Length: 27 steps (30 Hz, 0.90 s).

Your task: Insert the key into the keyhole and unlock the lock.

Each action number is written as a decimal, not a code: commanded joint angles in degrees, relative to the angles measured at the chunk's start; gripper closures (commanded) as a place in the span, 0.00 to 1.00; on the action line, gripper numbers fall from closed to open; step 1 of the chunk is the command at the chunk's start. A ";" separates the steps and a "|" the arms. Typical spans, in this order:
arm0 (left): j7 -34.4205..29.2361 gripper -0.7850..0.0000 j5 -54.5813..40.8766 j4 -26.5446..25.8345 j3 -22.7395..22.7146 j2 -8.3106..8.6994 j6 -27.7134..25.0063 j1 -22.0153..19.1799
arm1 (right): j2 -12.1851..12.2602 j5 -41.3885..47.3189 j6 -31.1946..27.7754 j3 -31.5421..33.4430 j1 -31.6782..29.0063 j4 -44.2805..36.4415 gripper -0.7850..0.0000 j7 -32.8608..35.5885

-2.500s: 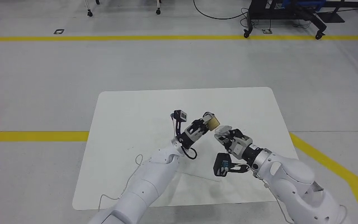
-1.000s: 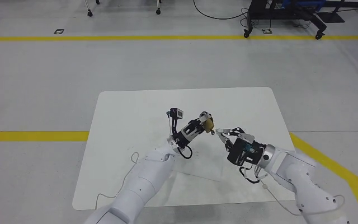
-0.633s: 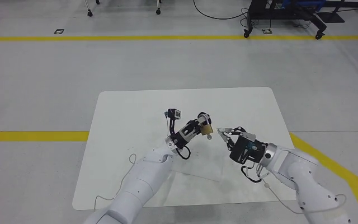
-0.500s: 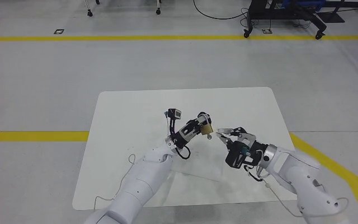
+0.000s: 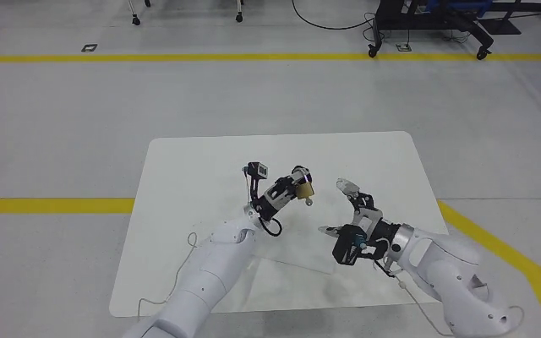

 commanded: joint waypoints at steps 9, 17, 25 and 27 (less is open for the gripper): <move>3.03 1.00 -2.98 -7.03 -0.33 0.40 19.94 3.08 | 0.36 -18.53 1.82 -4.51 -0.89 -2.41 0.64 -2.16; 1.28 1.00 -2.97 -7.58 0.18 0.56 23.86 3.74 | -0.03 -25.84 5.48 -6.83 -0.91 -2.71 0.67 1.59; 0.68 1.00 -3.15 -7.79 0.44 0.62 24.83 4.25 | -0.64 -30.76 7.91 -9.43 -0.83 -3.80 0.61 4.48; 0.62 1.00 -3.18 -7.96 0.43 0.66 25.01 4.39 | -0.78 -31.35 7.76 -9.91 -0.62 -3.81 0.61 4.77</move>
